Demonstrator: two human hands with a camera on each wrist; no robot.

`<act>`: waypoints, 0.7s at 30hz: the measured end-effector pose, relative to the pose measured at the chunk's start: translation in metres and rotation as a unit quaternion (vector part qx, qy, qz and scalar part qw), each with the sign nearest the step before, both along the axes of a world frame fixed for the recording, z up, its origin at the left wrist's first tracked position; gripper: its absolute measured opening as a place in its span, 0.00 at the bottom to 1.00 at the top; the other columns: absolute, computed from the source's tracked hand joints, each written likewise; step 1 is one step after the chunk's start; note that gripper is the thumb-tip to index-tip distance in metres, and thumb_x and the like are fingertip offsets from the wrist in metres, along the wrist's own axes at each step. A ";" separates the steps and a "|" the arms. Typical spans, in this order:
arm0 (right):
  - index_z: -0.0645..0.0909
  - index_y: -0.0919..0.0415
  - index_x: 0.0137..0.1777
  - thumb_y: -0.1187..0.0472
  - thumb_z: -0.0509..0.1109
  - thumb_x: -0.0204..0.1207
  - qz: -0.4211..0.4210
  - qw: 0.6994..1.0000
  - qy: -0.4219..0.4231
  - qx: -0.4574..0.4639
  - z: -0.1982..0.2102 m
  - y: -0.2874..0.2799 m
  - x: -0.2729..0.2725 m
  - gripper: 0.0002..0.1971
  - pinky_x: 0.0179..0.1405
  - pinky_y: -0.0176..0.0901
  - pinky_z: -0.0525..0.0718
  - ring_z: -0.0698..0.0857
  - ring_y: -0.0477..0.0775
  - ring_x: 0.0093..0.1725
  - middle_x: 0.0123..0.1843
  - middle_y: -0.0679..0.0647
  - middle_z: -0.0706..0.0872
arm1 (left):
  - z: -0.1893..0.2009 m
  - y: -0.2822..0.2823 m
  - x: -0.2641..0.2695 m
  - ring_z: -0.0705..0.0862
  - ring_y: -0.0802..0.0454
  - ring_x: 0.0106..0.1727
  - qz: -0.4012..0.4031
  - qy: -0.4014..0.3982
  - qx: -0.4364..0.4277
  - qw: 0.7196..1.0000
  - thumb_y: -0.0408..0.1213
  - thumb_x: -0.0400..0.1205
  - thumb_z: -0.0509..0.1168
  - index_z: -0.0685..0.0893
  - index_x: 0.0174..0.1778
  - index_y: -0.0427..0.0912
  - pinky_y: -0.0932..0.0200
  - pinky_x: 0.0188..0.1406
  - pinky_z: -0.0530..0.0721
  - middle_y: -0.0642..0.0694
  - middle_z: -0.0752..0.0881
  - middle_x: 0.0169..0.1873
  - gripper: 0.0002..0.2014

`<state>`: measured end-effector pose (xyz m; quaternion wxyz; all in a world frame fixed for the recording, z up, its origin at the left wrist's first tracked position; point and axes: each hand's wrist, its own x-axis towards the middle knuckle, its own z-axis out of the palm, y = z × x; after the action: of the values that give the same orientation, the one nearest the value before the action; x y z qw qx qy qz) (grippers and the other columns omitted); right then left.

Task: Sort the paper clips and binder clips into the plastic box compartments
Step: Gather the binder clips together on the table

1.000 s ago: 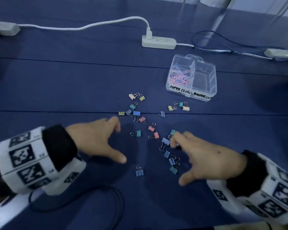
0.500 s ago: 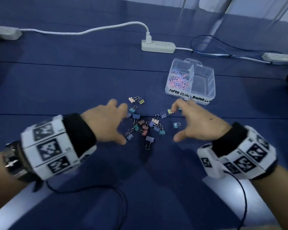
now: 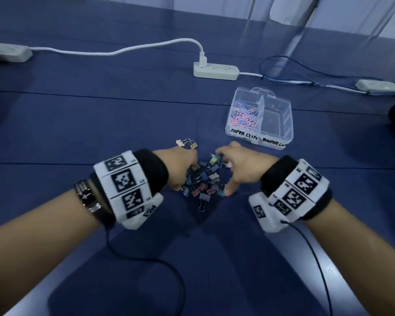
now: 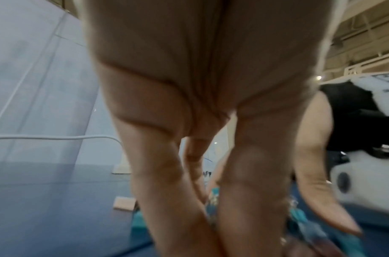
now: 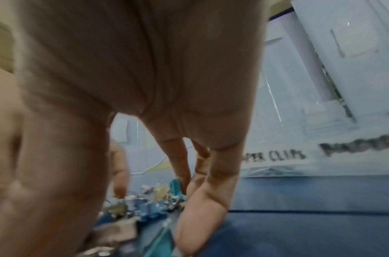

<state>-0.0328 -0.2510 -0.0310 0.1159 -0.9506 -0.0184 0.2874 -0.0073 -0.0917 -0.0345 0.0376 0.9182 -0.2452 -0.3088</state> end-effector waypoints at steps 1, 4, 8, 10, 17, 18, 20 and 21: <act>0.62 0.59 0.74 0.61 0.83 0.57 0.016 1.000 0.002 0.013 0.000 0.005 0.000 0.47 0.66 0.51 0.75 0.75 0.61 0.65 0.68 0.58 0.66 | 0.001 -0.003 0.003 0.80 0.41 0.57 -0.004 -0.003 -0.006 1.000 0.24 0.72 0.69 0.67 0.70 0.40 0.48 0.56 0.80 0.39 0.79 0.57 0.31; 0.54 0.54 0.78 0.61 0.83 0.56 0.023 0.999 0.006 0.043 0.001 0.003 -0.009 0.53 0.66 0.50 0.76 0.74 0.58 0.64 0.68 0.55 0.63 | 0.008 0.005 0.018 0.78 0.42 0.50 0.014 -0.038 -0.009 0.999 0.23 0.70 0.69 0.66 0.71 0.46 0.49 0.48 0.82 0.41 0.71 0.62 0.34; 0.40 0.49 0.80 0.55 0.85 0.53 -0.008 1.000 0.009 -0.004 0.003 -0.012 -0.027 0.65 0.69 0.55 0.74 0.67 0.60 0.71 0.72 0.54 0.56 | 0.009 0.019 0.043 0.79 0.35 0.58 0.033 -0.056 0.063 0.996 0.24 0.73 0.68 0.53 0.80 0.49 0.45 0.55 0.84 0.38 0.56 0.74 0.43; 0.38 0.51 0.80 0.54 0.85 0.54 -0.012 0.999 0.024 -0.030 0.004 -0.015 -0.032 0.65 0.68 0.52 0.76 0.68 0.62 0.72 0.73 0.56 0.55 | 0.005 0.017 0.051 0.79 0.34 0.60 0.021 -0.053 0.075 0.996 0.24 0.75 0.62 0.51 0.81 0.49 0.45 0.58 0.84 0.38 0.55 0.75 0.41; 0.39 0.53 0.81 0.53 0.84 0.54 -0.016 0.999 0.037 0.006 0.000 0.003 -0.021 0.64 0.69 0.50 0.75 0.68 0.63 0.73 0.74 0.58 0.55 | 0.002 -0.001 0.041 0.81 0.41 0.56 -0.024 0.038 -0.013 0.999 0.26 0.76 0.61 0.65 0.74 0.50 0.56 0.51 0.84 0.43 0.68 0.63 0.30; 0.40 0.52 0.80 0.53 0.85 0.54 -0.011 0.999 0.037 0.006 0.000 0.006 -0.018 0.64 0.69 0.50 0.75 0.69 0.64 0.73 0.74 0.58 0.56 | 0.005 0.000 0.035 0.82 0.43 0.53 -0.022 0.061 -0.018 0.998 0.28 0.75 0.64 0.65 0.74 0.49 0.59 0.45 0.84 0.45 0.68 0.60 0.31; 0.40 0.50 0.80 0.51 0.85 0.52 0.003 0.999 0.036 0.002 -0.002 0.014 -0.015 0.65 0.68 0.52 0.76 0.70 0.65 0.71 0.72 0.59 0.56 | 0.011 0.004 0.023 0.82 0.47 0.49 -0.007 0.092 -0.017 0.996 0.36 0.72 0.71 0.66 0.74 0.50 0.60 0.41 0.85 0.48 0.66 0.60 0.34; 0.42 0.48 0.80 0.50 0.85 0.51 0.011 0.999 0.033 -0.004 -0.003 0.017 -0.014 0.65 0.68 0.54 0.77 0.71 0.65 0.70 0.71 0.59 0.57 | 0.011 0.007 0.017 0.81 0.47 0.53 -0.006 0.091 -0.008 0.996 0.43 0.69 0.75 0.66 0.73 0.51 0.57 0.48 0.86 0.48 0.66 0.61 0.37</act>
<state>-0.0468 -0.2342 -0.0337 0.1093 -0.9408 -0.0240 0.3201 0.0098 -0.0849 -0.0232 0.0657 0.8844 -0.2487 -0.3895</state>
